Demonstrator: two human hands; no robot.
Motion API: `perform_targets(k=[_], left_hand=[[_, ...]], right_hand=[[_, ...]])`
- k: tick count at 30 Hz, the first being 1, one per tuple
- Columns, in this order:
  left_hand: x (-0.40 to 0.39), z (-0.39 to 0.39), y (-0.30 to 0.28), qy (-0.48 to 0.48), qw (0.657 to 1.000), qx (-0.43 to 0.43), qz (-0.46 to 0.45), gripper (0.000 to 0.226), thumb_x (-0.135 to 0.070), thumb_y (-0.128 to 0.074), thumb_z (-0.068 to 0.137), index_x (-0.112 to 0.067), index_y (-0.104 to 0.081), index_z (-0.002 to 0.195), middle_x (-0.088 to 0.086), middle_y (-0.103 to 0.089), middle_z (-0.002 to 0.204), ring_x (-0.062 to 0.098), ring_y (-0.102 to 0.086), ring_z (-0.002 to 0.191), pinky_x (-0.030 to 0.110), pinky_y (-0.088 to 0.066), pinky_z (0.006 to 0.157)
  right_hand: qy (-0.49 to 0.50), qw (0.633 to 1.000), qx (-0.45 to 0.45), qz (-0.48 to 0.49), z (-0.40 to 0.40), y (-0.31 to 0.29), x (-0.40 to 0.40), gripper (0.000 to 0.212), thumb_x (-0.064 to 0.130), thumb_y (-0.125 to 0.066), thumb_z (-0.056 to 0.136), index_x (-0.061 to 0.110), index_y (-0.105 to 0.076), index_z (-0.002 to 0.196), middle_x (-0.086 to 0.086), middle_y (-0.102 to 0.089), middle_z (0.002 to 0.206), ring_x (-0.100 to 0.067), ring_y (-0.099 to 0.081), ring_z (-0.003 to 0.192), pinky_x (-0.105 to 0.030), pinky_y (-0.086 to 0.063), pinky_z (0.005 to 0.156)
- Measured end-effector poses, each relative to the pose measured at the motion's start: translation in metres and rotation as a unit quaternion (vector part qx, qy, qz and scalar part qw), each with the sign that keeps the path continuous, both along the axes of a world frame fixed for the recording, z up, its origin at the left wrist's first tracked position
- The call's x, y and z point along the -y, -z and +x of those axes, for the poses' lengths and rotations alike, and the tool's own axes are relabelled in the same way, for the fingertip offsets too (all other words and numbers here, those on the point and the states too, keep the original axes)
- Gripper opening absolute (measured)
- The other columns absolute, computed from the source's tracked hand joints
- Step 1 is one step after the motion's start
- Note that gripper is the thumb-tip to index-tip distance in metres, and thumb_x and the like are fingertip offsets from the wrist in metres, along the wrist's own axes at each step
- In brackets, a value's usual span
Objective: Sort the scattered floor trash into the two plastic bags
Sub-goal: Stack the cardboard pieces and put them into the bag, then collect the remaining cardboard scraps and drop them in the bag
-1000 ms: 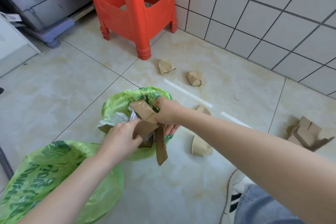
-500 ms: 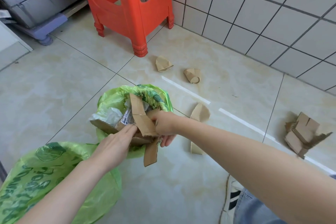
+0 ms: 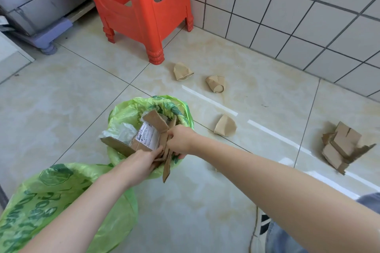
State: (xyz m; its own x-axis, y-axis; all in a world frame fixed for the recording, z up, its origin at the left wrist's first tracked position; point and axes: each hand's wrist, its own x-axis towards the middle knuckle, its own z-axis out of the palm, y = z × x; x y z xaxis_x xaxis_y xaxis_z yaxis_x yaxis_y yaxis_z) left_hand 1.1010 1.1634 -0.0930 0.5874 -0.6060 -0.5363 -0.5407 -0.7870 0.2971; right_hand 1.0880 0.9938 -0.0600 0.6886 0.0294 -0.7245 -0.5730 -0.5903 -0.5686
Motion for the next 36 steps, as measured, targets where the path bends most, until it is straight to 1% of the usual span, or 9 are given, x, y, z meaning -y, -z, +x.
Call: perform_targets(k=[2,5,8,12,14,18,23,30,36], left_hand=[[-0.002,0.001,0.002,0.009,0.999,-0.001,0.039,0.060,-0.020,-0.045,0.096,-0.036,-0.023,0.149,0.008,-0.069,0.098,0.027,-0.064,0.082,0.041,-0.052,0.073],[0.000,0.006,-0.007,-0.014,0.999,-0.024,0.039,0.065,-0.018,-0.049,0.090,-0.036,-0.025,0.148,0.004,-0.066,0.119,0.023,-0.062,0.103,0.033,-0.051,0.085],[0.007,0.008,-0.035,-0.040,0.998,-0.041,0.028,0.069,-0.026,-0.061,0.083,-0.040,-0.032,0.145,-0.004,-0.063,0.124,0.016,-0.059,0.111,0.031,-0.049,0.092],[0.025,0.015,-0.080,-0.047,0.998,-0.039,0.025,0.068,-0.032,-0.065,0.085,-0.033,-0.034,0.145,-0.010,-0.052,0.136,0.013,-0.051,0.121,0.032,-0.045,0.098],[0.040,0.017,-0.098,-0.052,0.999,-0.010,-0.012,0.057,-0.031,-0.063,0.087,-0.031,-0.042,0.139,-0.011,-0.055,0.133,0.012,-0.052,0.117,0.031,-0.045,0.098],[0.086,0.010,-0.123,-0.042,0.994,0.048,-0.094,0.038,-0.028,-0.059,0.090,-0.026,-0.055,0.127,-0.010,-0.063,0.109,0.011,-0.060,0.098,0.034,-0.050,0.091],[0.158,-0.019,-0.134,0.002,0.986,0.065,-0.156,0.026,-0.025,-0.054,0.090,-0.029,-0.059,0.116,-0.014,-0.065,0.099,0.011,-0.061,0.095,0.032,-0.050,0.086],[0.267,-0.075,-0.128,0.064,0.974,0.053,-0.210,0.024,-0.023,-0.052,0.089,-0.028,-0.063,0.110,-0.016,-0.062,0.084,0.014,-0.061,0.090,0.036,-0.052,0.082],[0.345,-0.124,-0.099,0.103,0.969,-0.004,-0.226,0.021,-0.021,-0.051,0.088,-0.027,-0.064,0.103,-0.012,-0.068,0.087,0.014,-0.062,0.087,0.037,-0.052,0.079]], right_hand=[[-0.009,1.000,-0.002,0.000,-0.001,-0.002,0.000,0.035,0.006,-0.037,0.086,0.001,-0.059,0.113,-0.019,-0.064,0.092,-0.033,-0.067,0.068,-0.032,-0.058,0.058],[-0.001,1.000,0.019,0.019,-0.003,-0.013,0.007,0.049,0.006,-0.036,0.087,0.012,-0.047,0.134,-0.015,-0.061,0.095,-0.030,-0.065,0.075,-0.035,-0.059,0.061],[-0.011,0.999,0.042,0.001,-0.005,-0.031,0.025,0.049,0.006,-0.037,0.089,0.011,-0.044,0.137,-0.013,-0.059,0.103,-0.033,-0.065,0.091,-0.042,-0.060,0.075],[0.007,0.997,0.066,-0.025,-0.010,-0.055,0.060,0.052,0.008,-0.041,0.090,0.006,-0.038,0.142,-0.019,-0.060,0.121,-0.034,-0.065,0.101,-0.045,-0.058,0.080],[0.022,0.996,0.081,-0.029,-0.018,-0.068,0.079,0.051,0.010,-0.042,0.091,0.008,-0.039,0.141,-0.018,-0.062,0.119,-0.033,-0.066,0.101,-0.044,-0.058,0.081],[0.065,0.992,0.103,-0.015,-0.047,-0.095,0.123,0.045,0.009,-0.045,0.092,0.007,-0.043,0.137,-0.013,-0.059,0.117,-0.025,-0.064,0.097,-0.040,-0.058,0.080],[0.100,0.985,0.133,-0.039,-0.095,-0.129,0.189,0.037,0.012,-0.049,0.093,0.010,-0.049,0.130,-0.012,-0.063,0.116,-0.026,-0.065,0.102,-0.040,-0.057,0.085],[0.218,0.954,0.171,-0.112,-0.187,-0.164,0.295,0.029,0.013,-0.053,0.092,0.012,-0.059,0.121,-0.004,-0.071,0.104,-0.019,-0.068,0.097,-0.033,-0.056,0.086],[0.268,0.942,0.130,-0.156,-0.268,-0.150,0.365,0.025,0.014,-0.051,0.092,0.014,-0.060,0.115,-0.002,-0.072,0.098,-0.020,-0.068,0.095,-0.036,-0.056,0.089]])
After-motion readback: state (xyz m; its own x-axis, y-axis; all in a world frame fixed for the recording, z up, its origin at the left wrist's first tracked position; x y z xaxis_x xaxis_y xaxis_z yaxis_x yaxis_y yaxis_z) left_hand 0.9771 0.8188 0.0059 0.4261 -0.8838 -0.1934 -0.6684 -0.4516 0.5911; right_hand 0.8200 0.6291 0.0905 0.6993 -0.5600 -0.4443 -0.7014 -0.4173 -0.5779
